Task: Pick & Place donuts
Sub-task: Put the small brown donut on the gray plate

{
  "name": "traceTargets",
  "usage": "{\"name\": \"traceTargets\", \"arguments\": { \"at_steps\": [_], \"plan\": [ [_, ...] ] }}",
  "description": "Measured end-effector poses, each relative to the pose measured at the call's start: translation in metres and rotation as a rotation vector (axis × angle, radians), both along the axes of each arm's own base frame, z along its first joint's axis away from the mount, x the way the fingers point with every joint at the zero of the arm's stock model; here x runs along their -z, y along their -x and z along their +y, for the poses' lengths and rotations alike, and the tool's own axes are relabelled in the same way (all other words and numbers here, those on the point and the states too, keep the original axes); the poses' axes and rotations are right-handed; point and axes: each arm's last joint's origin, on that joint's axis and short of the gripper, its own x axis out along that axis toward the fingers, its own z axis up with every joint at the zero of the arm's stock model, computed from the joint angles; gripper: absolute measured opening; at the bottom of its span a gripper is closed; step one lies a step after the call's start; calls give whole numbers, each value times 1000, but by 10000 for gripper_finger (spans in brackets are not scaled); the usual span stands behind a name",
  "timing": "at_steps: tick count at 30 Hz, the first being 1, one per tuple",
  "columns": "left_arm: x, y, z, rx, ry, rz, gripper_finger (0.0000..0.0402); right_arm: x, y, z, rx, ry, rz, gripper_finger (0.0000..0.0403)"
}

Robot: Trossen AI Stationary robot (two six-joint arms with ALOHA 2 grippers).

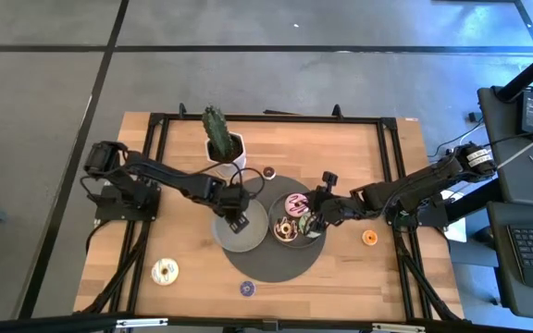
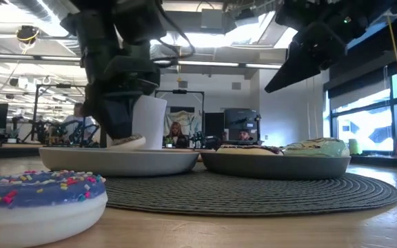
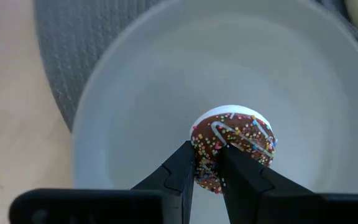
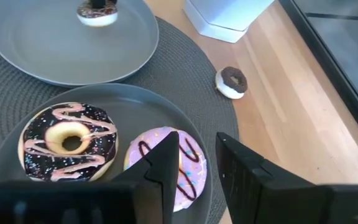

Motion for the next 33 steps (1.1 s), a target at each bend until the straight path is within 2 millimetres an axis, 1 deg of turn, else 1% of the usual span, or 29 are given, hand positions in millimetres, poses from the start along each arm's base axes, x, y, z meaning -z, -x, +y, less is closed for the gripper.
{"name": "traceTargets", "arguments": {
  "at_steps": [4, 9, 14, 20, 27, 33],
  "plan": [
    [5, -1, 1, -3, 1, 20, 63, 0, 0, 0, 9, -13, -5, 108],
    [6, -2, 1, -3, 1, 19, 64, 0, 0, 0, 14, -18, -8, 108],
    [6, -2, 1, -3, 10, 20, 76, 0, 0, 0, 11, -16, -6, 108],
    [6, -1, -1, -11, 56, 35, 111, 0, 0, 0, 10, -15, -5, 108],
    [7, 1, 1, -32, 37, 46, 154, 0, 0, 0, 9, -15, -3, 108],
    [8, 5, 7, -51, 32, 101, 181, 0, 0, 0, 9, -14, -3, 108]
  ]
}}
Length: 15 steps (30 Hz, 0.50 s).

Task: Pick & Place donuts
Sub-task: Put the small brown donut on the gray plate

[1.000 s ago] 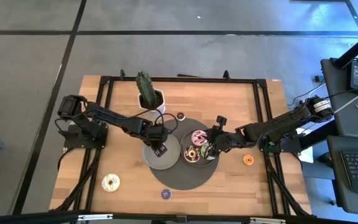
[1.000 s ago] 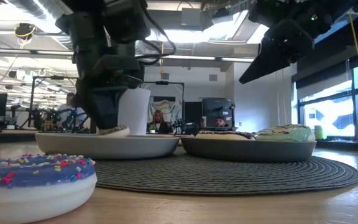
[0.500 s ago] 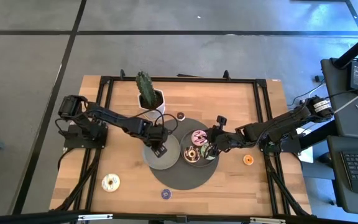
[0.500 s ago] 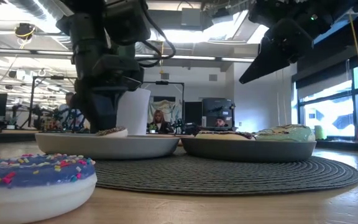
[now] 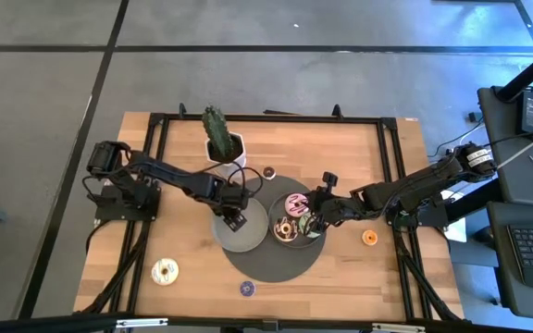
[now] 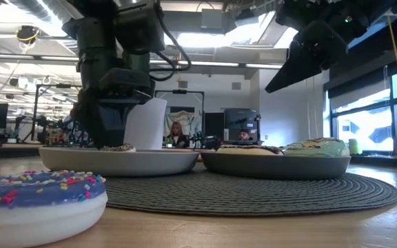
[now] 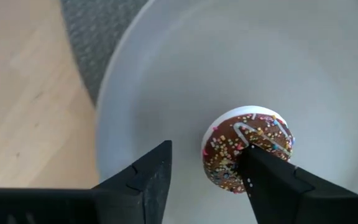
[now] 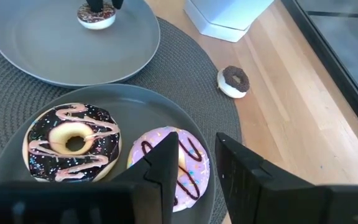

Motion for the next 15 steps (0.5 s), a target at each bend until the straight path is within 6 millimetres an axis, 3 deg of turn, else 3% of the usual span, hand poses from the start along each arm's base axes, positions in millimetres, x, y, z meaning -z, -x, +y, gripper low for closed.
{"name": "traceTargets", "arguments": {
  "at_steps": [6, 11, 15],
  "plan": [
    [0, 0, 5, -12, 21, 8, 196, -3, -5, 2, -22, -27, -53, 108],
    [0, 0, 6, -17, 26, 3, 198, 6, -28, 13, -212, -50, -149, 108],
    [0, -1, 6, -17, 26, -4, 195, 21, -49, 19, -266, -15, -240, 108]
  ]
}}
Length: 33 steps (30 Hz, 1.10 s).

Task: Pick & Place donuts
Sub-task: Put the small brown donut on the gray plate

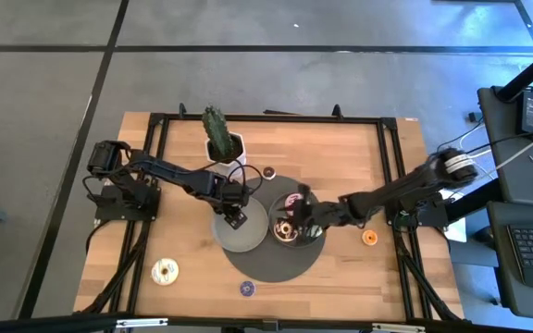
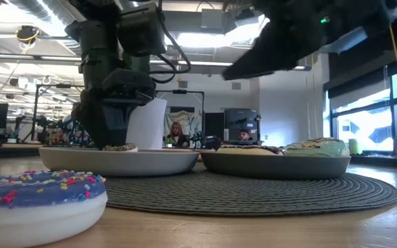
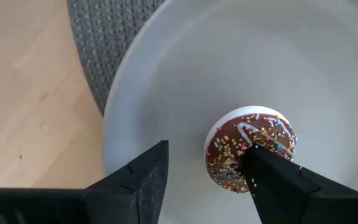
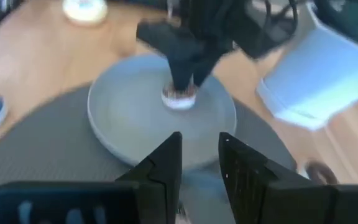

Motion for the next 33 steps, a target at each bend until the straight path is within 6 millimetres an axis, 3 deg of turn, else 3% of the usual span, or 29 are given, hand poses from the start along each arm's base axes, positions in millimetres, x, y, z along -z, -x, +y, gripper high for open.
{"name": "traceTargets", "arguments": {
  "at_steps": [6, 12, 15, 22, 33],
  "plan": [
    [0, -1, 0, 1, 2, -8, 196, 19, -29, -3, 27, 2, -39, 108],
    [-1, -3, 0, 2, 8, -31, 195, 8, -66, -7, 24, -30, 139, 108],
    [-1, -3, 0, 2, 8, -34, 196, 12, -78, -8, 40, -58, 194, 108],
    [-1, -3, -1, 3, 8, -35, 195, 28, -96, -2, 59, -143, 86, 108],
    [-2, -6, -1, 4, 12, -67, 194, 46, -101, -1, 91, -215, 74, 108]
  ]
}}
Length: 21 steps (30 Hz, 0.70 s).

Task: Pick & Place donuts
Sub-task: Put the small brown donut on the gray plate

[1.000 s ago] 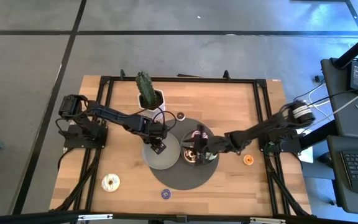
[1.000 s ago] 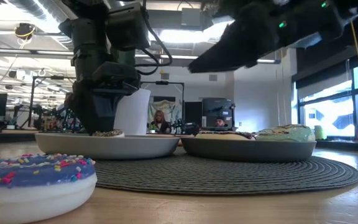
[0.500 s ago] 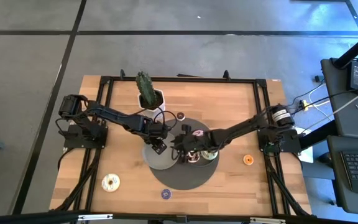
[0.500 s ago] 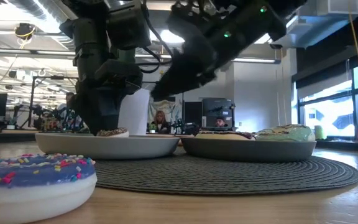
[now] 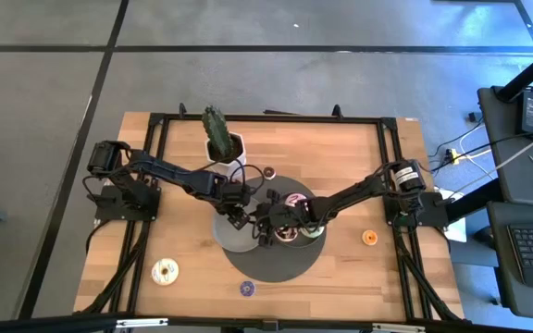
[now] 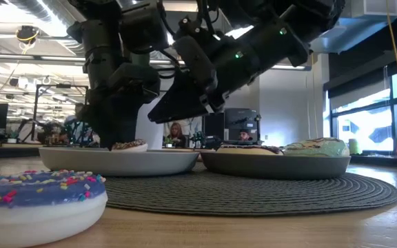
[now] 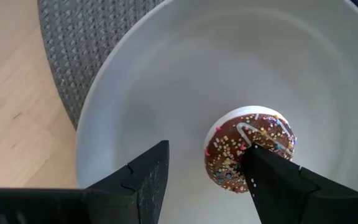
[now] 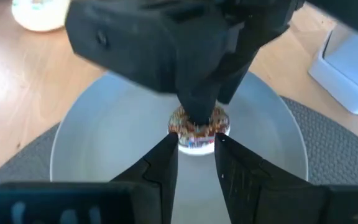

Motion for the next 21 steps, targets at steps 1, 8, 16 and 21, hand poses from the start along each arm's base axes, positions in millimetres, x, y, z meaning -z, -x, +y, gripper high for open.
{"name": "traceTargets", "arguments": {
  "at_steps": [1, 8, 16, 21],
  "plan": [
    [0, 0, 0, 0, 1, -4, 194, 0, -1, 0, 0, -1, -7, 108],
    [-1, -2, -1, 8, 21, -18, 194, 4, -2, -2, -5, 19, -3, 108],
    [-1, -2, -1, 5, 17, -17, 194, 24, -12, -4, -24, 7, -10, 108],
    [0, -1, -1, -1, 18, -12, 194, 31, -27, -1, -44, 28, 10, 108]
  ]
}}
